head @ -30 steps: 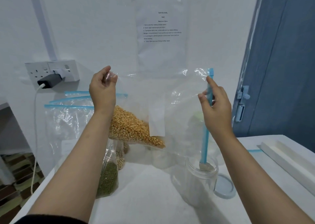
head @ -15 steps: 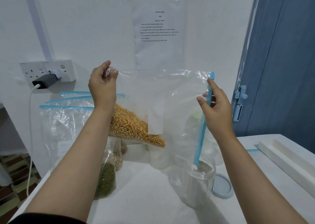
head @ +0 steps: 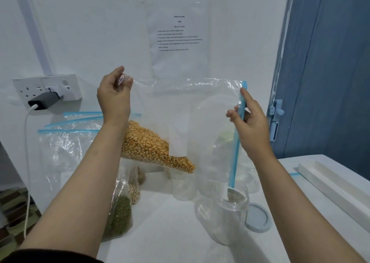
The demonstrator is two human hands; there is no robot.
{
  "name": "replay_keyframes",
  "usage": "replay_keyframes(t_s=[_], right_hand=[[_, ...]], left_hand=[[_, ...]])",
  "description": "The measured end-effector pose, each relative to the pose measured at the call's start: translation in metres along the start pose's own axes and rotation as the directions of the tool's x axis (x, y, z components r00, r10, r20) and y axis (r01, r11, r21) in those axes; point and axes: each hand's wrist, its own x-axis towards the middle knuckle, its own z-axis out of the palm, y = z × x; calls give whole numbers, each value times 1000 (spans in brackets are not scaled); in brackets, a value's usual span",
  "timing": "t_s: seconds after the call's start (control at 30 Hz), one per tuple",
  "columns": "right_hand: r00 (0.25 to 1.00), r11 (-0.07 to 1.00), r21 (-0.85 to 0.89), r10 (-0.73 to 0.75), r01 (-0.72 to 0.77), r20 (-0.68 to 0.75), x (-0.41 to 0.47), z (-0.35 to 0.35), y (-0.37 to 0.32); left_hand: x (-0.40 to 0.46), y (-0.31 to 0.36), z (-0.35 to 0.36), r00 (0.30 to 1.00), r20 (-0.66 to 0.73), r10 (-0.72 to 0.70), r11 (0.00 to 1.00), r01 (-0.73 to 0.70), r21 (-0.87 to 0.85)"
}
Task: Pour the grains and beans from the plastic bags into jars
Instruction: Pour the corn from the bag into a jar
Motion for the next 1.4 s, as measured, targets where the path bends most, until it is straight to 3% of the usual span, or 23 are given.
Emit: replay_keyframes(t_s=[0.4,0.63,0.8,0.97,1.4], right_hand=[[993,984,130,117,-119,22,0,2,-1],[968,963,161,232,-215,-94,9,10,-5],[981,996,78,66,-52,-185,4,17,1],[983,996,76,-23,38,-183,-10,15,6],[995,993,103,-53,62,-90,-26,7,5]], left_hand=[[0,0,-4,1000,4,-9,1000,8,29],[0,-1,-7,1000,-14,-27,1000,27,12],[0,3,-7,999,-15,-32,999,32,-8],[-1,7,-6,1000,7,-15,1000,15,-10],[-1,12,-6,999,39,31,1000,-31,-2]])
